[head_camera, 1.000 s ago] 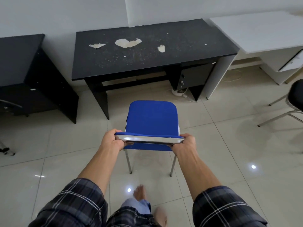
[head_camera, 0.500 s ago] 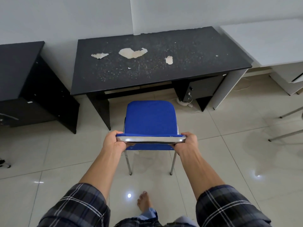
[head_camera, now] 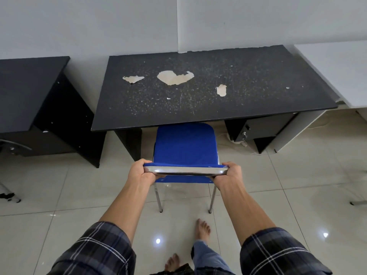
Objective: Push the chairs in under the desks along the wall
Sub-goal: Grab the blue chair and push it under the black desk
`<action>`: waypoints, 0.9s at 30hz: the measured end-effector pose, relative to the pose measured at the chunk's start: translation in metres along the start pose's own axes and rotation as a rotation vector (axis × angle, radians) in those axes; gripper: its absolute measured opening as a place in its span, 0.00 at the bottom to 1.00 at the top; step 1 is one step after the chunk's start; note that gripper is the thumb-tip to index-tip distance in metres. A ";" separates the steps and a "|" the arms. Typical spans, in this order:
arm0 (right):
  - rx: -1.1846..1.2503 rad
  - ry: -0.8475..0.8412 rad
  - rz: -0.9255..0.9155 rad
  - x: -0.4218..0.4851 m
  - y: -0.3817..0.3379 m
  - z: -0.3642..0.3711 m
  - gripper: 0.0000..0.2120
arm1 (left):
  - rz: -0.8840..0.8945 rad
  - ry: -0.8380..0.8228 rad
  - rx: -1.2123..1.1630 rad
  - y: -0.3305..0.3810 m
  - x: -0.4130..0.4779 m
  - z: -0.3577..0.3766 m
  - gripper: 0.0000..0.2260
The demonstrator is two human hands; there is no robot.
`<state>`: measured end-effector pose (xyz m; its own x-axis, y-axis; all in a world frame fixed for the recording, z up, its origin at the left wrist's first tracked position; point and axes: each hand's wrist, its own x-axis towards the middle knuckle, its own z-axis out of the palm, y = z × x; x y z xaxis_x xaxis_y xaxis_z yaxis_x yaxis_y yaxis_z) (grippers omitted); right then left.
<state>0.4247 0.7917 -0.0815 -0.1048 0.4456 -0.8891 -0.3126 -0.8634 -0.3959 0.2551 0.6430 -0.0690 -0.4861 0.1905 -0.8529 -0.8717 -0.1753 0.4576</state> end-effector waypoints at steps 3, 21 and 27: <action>-0.024 -0.013 0.001 0.017 -0.021 0.024 0.18 | 0.007 0.019 -0.014 0.008 0.015 0.026 0.10; -0.101 -0.088 0.066 0.088 -0.095 0.149 0.09 | 0.033 0.076 -0.124 0.061 0.069 0.131 0.10; -0.111 -0.084 0.085 0.100 -0.104 0.176 0.05 | 0.055 0.079 -0.125 0.078 0.075 0.152 0.06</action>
<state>0.2808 0.9671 -0.0889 -0.2060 0.3842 -0.9000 -0.1936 -0.9175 -0.3474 0.1405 0.7903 -0.0593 -0.5221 0.1014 -0.8469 -0.8270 -0.3029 0.4736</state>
